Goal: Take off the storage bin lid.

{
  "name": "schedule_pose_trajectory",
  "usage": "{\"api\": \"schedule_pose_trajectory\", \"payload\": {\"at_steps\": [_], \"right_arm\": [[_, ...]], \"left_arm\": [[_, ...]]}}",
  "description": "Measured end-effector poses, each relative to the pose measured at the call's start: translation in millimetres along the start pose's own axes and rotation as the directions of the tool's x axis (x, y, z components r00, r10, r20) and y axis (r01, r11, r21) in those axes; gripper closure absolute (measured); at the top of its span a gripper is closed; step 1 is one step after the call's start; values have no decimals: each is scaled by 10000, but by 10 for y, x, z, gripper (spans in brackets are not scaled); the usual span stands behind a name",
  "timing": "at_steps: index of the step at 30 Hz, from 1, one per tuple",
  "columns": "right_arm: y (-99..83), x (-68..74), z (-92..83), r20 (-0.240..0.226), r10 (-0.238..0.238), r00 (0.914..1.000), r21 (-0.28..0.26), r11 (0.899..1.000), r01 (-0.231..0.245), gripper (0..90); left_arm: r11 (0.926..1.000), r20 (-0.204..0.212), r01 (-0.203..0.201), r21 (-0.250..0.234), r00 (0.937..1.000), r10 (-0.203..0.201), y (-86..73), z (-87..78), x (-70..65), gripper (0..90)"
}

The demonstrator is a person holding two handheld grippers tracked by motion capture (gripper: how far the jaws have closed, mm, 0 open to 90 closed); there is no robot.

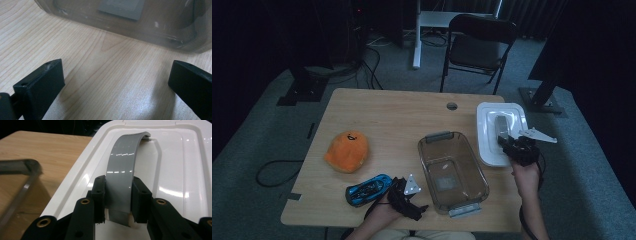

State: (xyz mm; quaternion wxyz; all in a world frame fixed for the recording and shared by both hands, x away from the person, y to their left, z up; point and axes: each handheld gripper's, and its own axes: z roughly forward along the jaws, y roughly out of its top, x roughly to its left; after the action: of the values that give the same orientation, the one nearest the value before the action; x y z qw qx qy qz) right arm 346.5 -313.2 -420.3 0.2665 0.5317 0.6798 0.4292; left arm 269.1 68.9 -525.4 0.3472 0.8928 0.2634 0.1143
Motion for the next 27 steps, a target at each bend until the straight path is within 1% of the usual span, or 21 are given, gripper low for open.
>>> {"api": "schedule_pose_trajectory", "payload": {"at_steps": [1, 2, 6, 8, 11, 12, 14, 16, 24, 27], "right_arm": [[-31, -20, 36, -23, 44, 10000, 44, 10000, -44, 686], [-103, -54, 116, -13, 89, 10000, 158, 9998, -89, 686], [-227, -79, 243, 13, 78, 10000, 374, 9993, -79, 686], [-282, -98, 306, 19, 147, 9999, 509, 9986, -147, 686], [-357, -123, 387, -84, 278, 9996, 646, 9975, -272, 686], [-378, -127, 413, -96, 238, 9997, 733, 9970, -231, 686], [-418, -130, 461, -45, 246, 9997, 869, 9959, -241, 685], [-454, -138, 499, -25, 357, 9994, 961, 9947, -353, 685], [-546, -168, 617, -93, 572, 9983, 1229, 9909, -556, 685], [-600, -179, 683, -17, 594, 9982, 1480, 9873, -585, 685]], "left_arm": [[10000, 0, 4, 4, 10000, -4, 0, 0, 0, 10], [10000, -10, -4, -1, 10000, 4, 0, 0, 0, 10], [10000, -11, -6, 3, 10000, 6, 0, -1, 0, 9], [10000, -12, -6, 3, 10000, 6, 0, -1, 0, 10], [10000, -11, -6, 2, 10000, 6, 0, 0, 0, 10], [10000, -9, -8, 5, 10000, 8, 0, -1, 0, 9], [10000, -12, -7, -1, 10000, 7, 0, 0, 0, 10], [10000, -12, -6, 0, 10000, 6, 0, 0, 0, 9], [10000, -8, -6, 4, 10000, 6, 0, -1, 0, 10], [10000, -11, -7, 2, 10000, 7, 0, -1, 0, 9]]}}
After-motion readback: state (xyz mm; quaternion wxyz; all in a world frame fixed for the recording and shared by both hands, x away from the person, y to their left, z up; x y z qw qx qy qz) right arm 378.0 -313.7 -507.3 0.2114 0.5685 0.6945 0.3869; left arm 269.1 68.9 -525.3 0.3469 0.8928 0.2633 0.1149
